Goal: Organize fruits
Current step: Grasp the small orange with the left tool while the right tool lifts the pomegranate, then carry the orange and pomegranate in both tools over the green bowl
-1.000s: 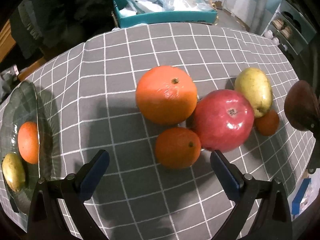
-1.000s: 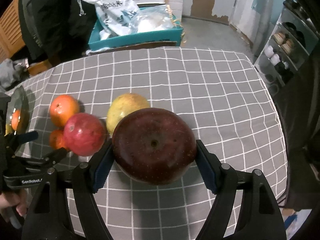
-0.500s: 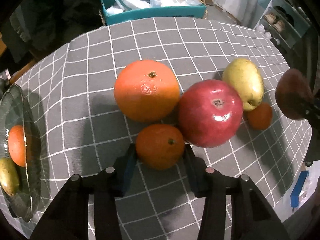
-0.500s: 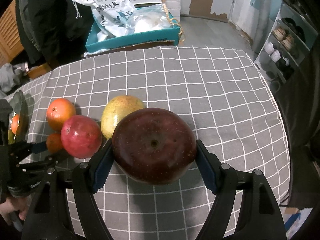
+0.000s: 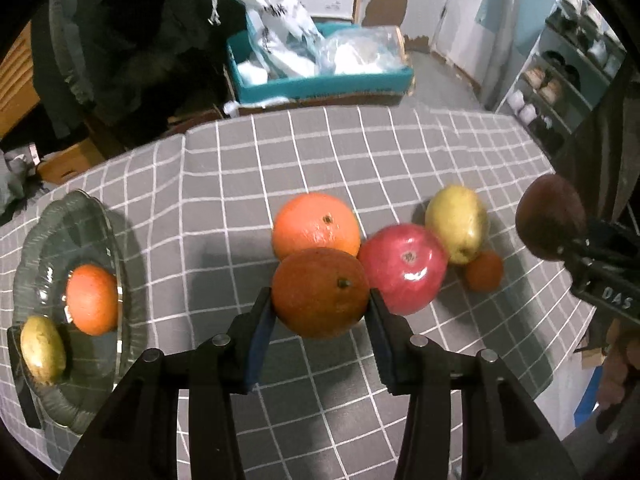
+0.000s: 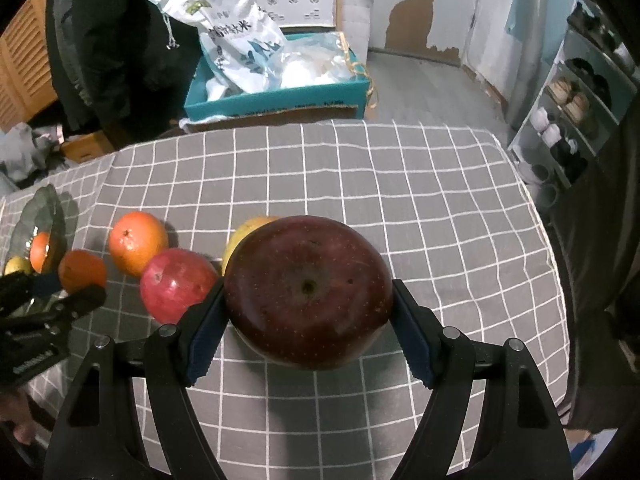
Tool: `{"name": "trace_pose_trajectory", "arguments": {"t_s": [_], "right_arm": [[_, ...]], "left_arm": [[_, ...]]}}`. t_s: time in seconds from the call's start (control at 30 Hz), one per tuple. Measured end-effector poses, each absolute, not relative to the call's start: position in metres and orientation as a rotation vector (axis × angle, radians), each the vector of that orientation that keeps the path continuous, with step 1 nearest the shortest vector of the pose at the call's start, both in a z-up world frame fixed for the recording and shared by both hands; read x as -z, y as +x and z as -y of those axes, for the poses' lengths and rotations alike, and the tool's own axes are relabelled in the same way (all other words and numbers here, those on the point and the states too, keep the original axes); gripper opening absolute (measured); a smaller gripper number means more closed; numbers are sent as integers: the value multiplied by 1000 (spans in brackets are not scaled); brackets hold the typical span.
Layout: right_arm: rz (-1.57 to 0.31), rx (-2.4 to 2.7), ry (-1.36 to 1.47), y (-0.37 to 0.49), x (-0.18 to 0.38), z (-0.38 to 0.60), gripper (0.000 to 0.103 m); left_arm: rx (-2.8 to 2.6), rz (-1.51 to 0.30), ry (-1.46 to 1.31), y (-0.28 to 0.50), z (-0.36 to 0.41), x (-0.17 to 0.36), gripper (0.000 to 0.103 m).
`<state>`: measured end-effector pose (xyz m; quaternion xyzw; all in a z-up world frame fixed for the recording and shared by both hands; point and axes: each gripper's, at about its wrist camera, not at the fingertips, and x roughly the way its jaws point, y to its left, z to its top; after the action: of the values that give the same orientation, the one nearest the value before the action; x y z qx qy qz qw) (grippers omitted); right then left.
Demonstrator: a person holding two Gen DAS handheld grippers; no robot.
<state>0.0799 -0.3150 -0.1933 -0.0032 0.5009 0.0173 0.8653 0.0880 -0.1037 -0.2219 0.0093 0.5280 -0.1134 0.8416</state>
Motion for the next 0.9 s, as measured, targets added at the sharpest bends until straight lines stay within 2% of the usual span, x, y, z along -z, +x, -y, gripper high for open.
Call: {"name": "trace_pose_trajectory", "arguments": {"t_s": [0.9], "right_arm": [[-865,-67,-43,61,115,298,77]], "left_arm": [[227,-906,-21,69,85,133,46]]}}
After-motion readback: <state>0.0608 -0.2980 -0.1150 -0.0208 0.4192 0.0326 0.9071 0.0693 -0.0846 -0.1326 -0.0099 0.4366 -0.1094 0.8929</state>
